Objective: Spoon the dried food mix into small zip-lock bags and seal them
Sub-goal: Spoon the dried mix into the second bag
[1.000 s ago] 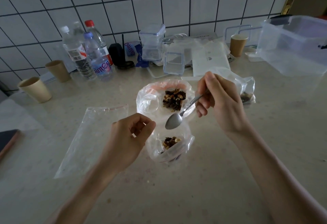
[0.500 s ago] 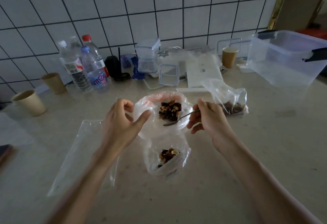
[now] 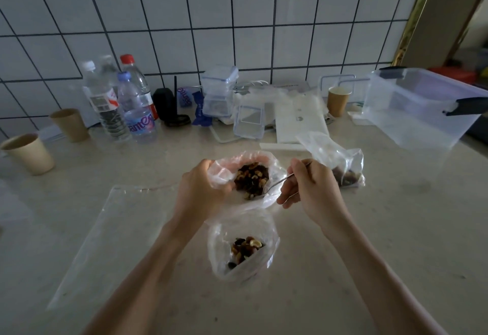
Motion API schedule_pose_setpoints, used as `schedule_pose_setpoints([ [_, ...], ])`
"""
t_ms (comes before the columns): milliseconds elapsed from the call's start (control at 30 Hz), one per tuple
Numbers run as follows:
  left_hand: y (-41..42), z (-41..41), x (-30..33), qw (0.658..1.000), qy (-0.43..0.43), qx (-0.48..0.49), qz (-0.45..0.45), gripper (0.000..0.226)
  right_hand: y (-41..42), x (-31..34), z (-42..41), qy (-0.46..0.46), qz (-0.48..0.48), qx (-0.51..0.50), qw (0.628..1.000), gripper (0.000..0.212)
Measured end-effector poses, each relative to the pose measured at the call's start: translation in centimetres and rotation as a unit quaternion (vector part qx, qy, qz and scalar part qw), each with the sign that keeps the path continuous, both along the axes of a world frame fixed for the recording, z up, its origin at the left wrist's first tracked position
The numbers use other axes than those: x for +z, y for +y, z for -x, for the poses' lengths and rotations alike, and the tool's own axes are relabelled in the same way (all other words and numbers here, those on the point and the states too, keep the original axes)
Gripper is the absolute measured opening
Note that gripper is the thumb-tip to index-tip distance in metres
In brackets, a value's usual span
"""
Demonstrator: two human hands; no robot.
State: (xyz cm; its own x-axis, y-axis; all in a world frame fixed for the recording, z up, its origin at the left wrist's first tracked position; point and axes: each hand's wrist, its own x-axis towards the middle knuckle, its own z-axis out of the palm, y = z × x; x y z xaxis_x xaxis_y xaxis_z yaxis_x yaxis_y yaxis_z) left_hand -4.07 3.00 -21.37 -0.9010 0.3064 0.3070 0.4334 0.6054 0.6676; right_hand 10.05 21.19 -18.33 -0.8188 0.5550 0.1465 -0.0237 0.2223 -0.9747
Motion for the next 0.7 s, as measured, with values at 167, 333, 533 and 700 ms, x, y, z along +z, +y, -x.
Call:
schedule_pose_setpoints([
  [167, -0.1, -0.5, -0.2, 0.997, 0.062, -0.040, 0.006, 0.050, -0.6, -0.7, 0.3, 0.025, -0.108, -0.027, 0.994, 0.030],
  [333, -0.2, -0.7, -0.3, 0.996, 0.071, -0.049, 0.009, 0.048, -1.2, -1.5, 0.3, 0.043, -0.092, -0.029, 0.994, 0.026],
  [533, -0.2, -0.9, 0.2, 0.994, 0.089, -0.056, 0.018, 0.046, -1.3, -2.1, 0.7, 0.016, -0.078, 0.015, 0.997, 0.018],
  [700, -0.4, -1.3, 0.6, 0.996, 0.081, -0.032, -0.020, 0.045, -0.4, -1.9, 0.6, 0.033, -0.058, -0.034, 0.997, 0.020],
])
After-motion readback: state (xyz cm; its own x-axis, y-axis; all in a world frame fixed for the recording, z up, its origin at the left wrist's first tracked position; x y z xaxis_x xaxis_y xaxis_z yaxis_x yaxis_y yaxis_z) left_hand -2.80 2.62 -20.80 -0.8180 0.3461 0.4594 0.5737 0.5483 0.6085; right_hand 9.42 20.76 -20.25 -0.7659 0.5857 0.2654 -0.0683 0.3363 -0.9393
